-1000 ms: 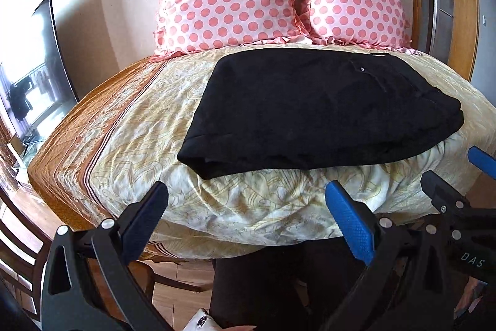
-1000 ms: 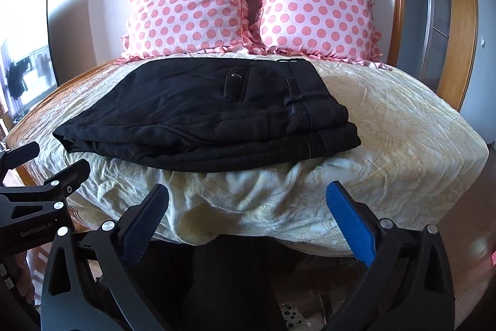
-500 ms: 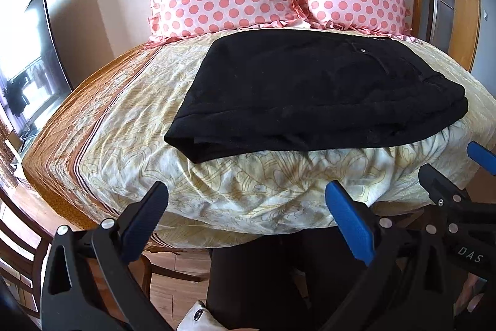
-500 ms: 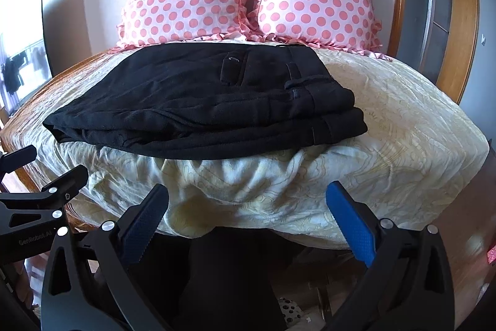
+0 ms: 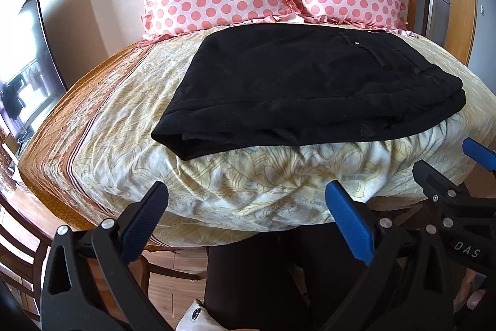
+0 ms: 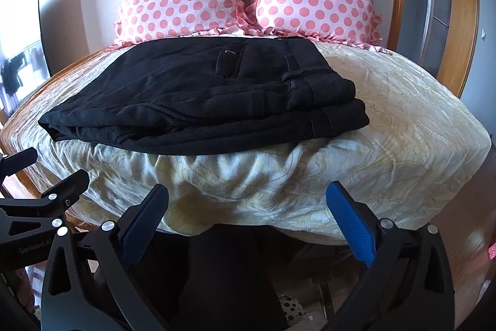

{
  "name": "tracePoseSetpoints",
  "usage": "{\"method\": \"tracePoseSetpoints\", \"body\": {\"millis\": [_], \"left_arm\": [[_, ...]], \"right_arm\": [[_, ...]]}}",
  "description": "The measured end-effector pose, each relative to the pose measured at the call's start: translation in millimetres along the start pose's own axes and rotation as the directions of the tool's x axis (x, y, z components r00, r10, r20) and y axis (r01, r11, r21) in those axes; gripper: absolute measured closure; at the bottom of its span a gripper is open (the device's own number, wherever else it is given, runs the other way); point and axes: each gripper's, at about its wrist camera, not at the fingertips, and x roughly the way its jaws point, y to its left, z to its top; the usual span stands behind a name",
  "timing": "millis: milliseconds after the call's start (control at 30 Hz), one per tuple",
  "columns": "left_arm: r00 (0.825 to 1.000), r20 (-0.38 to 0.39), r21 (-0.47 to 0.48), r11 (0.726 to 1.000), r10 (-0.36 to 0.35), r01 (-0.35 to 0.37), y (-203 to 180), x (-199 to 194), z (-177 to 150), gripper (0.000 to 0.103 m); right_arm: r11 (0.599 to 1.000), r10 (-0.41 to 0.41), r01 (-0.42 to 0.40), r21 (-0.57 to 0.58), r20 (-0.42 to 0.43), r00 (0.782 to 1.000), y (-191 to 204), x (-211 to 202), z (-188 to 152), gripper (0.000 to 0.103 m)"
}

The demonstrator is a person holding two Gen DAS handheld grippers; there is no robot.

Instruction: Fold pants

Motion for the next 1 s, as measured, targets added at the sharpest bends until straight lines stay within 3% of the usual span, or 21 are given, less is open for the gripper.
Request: {"method": "tracePoseSetpoints", "body": {"millis": [1000], "left_arm": [[1.0,-0.016,-0.004,1.0,-0.006,0.006,-0.1,4.0,-2.0,0.002]], "right_arm": [[1.0,0.001,-0.001,-0.001,-0.01,1.0,0.9,4.1,-1.1,0.001]]}}
